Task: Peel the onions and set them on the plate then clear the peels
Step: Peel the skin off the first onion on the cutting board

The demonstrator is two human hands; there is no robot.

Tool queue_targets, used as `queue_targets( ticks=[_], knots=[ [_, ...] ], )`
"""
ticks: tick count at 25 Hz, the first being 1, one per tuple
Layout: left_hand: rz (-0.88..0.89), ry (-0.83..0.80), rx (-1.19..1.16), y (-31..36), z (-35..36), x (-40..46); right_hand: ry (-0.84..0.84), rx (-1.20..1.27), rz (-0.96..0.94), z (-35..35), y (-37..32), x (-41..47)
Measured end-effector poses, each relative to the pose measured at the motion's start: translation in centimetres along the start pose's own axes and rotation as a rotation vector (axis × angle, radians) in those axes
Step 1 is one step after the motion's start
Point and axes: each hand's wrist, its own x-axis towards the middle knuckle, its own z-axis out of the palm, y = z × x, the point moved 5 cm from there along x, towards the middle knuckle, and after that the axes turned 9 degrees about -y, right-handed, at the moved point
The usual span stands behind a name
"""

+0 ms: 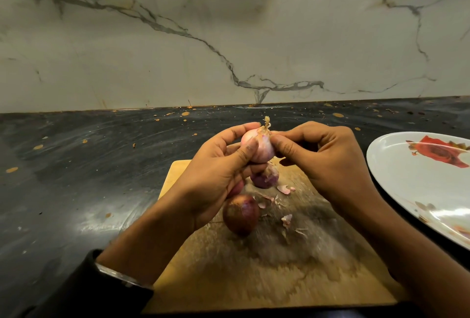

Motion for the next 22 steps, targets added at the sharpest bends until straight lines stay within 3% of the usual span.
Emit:
queue_targets(
  ticks=[5,12,17,22],
  knots=[
    [0.0,0.003,0.088,-0.1,0.2,-0.2,0.007,-0.053,-0.003,-0.2,-0.3,-0.1],
    [-0.001,0.004,0.119,-0.4,0.7,-0.2,0.155,-0.352,-0.142,0.1,-1.4,-0.6],
    [-0.007,0.03,0.082,-0.3,0.5,-0.2,0.141,-0.014,0.036,0.1,0.3,-0.2],
    [0.01,0.057,0.148,-0.1,0.2,-0.3,0.099,0.171,0.079,0.6,0.1,-0.2]
  ],
)
